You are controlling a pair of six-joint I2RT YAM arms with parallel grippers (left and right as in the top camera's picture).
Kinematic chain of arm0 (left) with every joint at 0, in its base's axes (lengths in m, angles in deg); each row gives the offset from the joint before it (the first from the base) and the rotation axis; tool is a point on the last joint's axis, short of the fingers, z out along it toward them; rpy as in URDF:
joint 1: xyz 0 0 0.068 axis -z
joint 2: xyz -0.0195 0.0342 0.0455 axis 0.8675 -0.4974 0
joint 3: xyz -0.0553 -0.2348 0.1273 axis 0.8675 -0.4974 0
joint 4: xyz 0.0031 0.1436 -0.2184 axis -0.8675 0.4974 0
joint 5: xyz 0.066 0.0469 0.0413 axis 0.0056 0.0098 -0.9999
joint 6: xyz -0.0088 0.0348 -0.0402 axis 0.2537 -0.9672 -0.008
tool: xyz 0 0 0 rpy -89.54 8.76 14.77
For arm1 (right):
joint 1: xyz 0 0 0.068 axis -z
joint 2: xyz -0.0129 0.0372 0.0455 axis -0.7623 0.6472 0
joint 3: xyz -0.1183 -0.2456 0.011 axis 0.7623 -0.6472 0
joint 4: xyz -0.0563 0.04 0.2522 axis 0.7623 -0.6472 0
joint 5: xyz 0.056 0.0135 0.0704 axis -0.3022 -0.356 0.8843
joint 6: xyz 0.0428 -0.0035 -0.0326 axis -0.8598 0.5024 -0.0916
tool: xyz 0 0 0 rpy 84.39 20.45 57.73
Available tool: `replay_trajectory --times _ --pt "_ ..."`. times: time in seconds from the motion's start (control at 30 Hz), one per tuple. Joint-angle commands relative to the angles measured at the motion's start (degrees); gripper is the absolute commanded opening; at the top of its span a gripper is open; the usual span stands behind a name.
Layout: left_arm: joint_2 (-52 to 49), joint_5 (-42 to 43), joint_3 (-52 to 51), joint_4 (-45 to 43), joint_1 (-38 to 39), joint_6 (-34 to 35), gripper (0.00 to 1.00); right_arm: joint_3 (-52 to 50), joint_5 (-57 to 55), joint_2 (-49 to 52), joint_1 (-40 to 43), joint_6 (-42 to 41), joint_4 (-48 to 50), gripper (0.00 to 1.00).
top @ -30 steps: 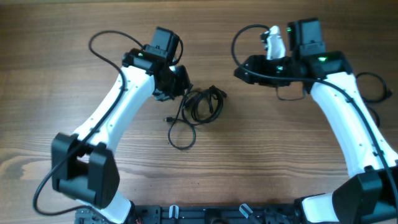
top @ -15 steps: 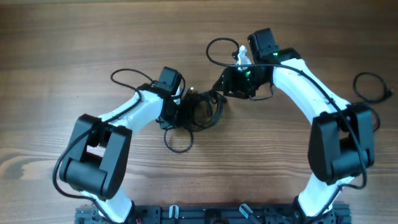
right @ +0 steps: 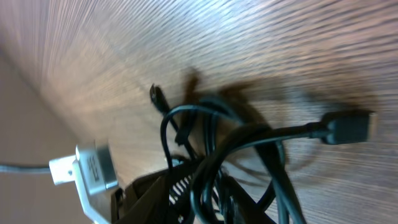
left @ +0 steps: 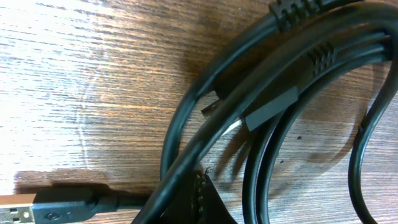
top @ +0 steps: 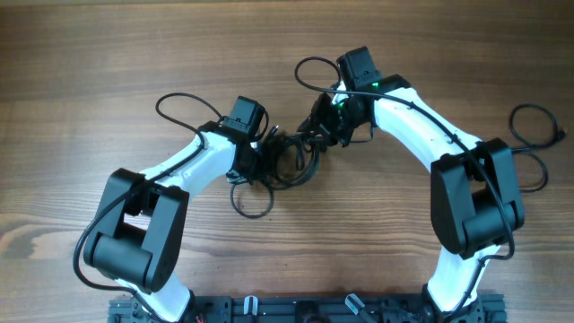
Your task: Untangle cables
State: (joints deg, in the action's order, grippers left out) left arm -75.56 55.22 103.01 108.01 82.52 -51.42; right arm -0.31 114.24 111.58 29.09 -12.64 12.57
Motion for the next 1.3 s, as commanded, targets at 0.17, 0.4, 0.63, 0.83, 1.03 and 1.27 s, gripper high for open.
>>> replay_trajectory --times 0.17,0.4,0.63,0.83,1.03,1.27 --pt "-2.4 -6.3 -2.4 0.6 -0.4 -0.7 0.04 0.5 -7.8 1.0 -0.3 -5.9 -0.1 0.32" --pt "-2.4 -6.3 -2.4 0.6 -0.4 -0.7 0.04 0.5 -8.6 1.0 -1.2 -8.5 0.1 0.28" --pt "-2.4 -6.3 -2.4 0.7 -0.4 -0.7 0.05 0.5 -10.8 1.0 -2.8 -10.4 0.1 0.23" --pt "-2.4 -6.3 -2.4 0.7 -0.4 -0.7 0.04 0.5 -13.7 1.0 -2.8 -8.1 -0.9 0.08" --pt "-2.4 -6.3 -2.4 0.7 -0.4 -0.6 0.04 0.6 -12.2 0.5 -2.5 1.1 -1.1 0.04" --pt "-2.4 -8.2 -2.4 0.2 -0.4 4.0 0.04 0.9 2.9 -11.7 1.9 29.9 -1.6 0.04"
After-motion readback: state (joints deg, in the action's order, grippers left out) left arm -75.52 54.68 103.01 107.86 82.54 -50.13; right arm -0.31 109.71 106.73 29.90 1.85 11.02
